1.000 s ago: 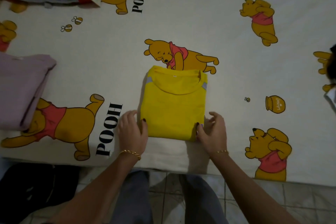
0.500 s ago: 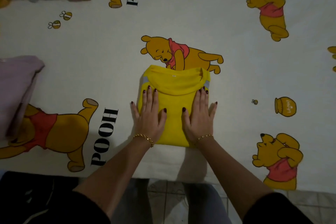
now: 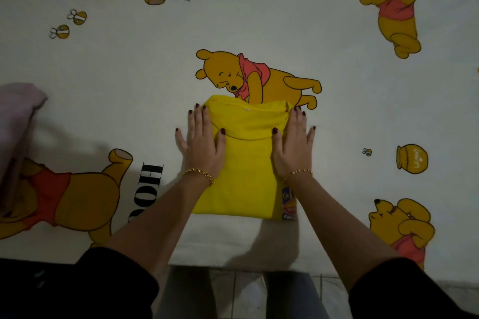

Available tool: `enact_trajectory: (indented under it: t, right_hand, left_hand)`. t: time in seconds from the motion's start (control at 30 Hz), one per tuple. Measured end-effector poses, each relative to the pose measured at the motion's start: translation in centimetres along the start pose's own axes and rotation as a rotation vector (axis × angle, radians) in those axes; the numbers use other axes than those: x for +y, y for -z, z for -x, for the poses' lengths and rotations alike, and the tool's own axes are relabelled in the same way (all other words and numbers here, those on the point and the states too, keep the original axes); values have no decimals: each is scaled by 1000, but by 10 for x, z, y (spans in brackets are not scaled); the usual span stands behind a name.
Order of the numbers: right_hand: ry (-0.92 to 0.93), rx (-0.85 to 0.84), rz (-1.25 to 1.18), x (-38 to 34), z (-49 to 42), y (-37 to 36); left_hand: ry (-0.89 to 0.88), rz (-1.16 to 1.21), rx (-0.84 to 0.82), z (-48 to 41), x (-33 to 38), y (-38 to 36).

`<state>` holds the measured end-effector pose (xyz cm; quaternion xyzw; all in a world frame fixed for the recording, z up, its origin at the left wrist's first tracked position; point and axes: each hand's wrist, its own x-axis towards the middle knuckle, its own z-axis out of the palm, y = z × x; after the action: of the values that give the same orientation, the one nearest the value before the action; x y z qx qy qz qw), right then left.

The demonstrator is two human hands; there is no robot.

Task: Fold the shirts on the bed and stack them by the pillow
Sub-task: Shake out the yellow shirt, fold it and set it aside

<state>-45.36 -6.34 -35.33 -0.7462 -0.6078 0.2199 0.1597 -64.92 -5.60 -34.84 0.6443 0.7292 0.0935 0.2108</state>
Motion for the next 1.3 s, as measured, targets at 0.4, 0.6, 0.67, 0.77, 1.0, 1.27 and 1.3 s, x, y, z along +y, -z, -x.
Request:
enact_trajectory:
  t: [0.4,0.6,0.67,0.77,1.0,1.27,1.3]
  right_hand:
    - [-654,-176,-569,-28,52,38]
    - [-576,-190,-534,-82,62,84]
    - [-552,-162,-555,-108,73,97]
    - [-511,-138,-629,-149,93,110]
    - [-388,-88,-775,-208,135,121]
    - [-302,-143,-799,-231,186,121]
    - [-300,-149,-806,-233,192,120]
  left_hand:
    - [459,697,-300,28,-7,52]
    - [377,727,-485,29,-10,117]
    - [337,711,-474,33,-18,145]
    - [270,730,-429,38,-32,192]
    - [198,828,-328,64,-58,268]
    - [210,905,-202,124,-95,289]
    - [216,904,-195,132,-100,290]
